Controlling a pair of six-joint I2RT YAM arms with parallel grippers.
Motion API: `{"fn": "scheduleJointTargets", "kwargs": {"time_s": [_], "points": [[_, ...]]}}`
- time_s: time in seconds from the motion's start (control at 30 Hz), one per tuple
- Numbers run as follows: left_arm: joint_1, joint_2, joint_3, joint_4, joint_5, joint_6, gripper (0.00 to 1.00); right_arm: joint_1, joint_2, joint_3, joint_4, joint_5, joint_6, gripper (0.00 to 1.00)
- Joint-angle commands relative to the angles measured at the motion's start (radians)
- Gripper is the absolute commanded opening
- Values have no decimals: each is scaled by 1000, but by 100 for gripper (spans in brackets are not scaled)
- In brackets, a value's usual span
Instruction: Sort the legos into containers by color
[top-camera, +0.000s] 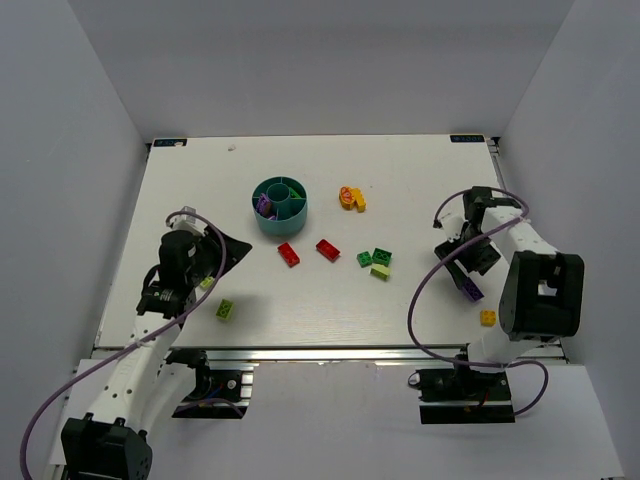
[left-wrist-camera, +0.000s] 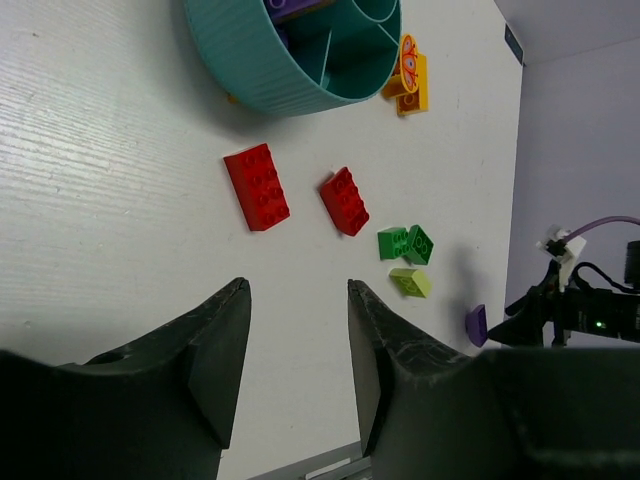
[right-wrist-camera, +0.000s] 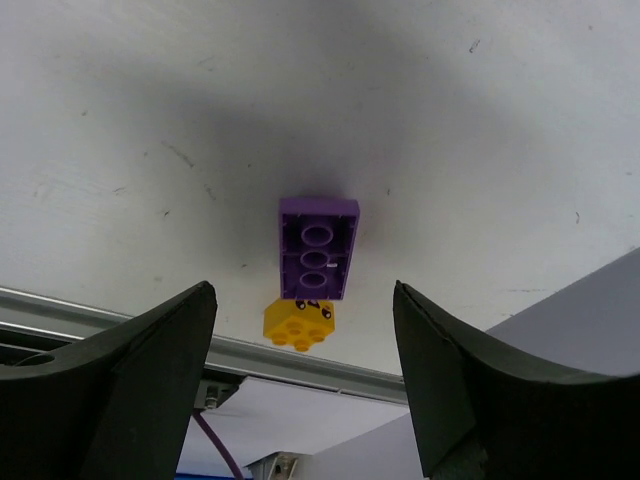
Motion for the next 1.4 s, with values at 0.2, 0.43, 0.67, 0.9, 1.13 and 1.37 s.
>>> {"fn": "scheduleJointTargets", "kwargs": {"time_s": [0.2, 0.43, 0.67, 0.9, 1.13, 1.37], "points": [[4, 52, 10, 60, 7, 8, 54, -14, 156, 55, 82, 35, 0, 70], [4, 53, 7, 65, 4, 6, 54, -16, 209, 69, 95, 35, -8, 65], [4, 38, 7, 59, -4, 5, 54, -16, 208, 58, 67, 32, -14, 56], [4, 24, 4, 53, -2, 8, 54, -16, 200, 60, 41, 23, -12, 47], [4, -6, 3, 33, -8, 12, 54, -14, 197, 140, -40, -70, -12, 15], [4, -26, 12, 48, -14, -4, 54, 61, 176, 506, -190, -489, -58, 2]]}}
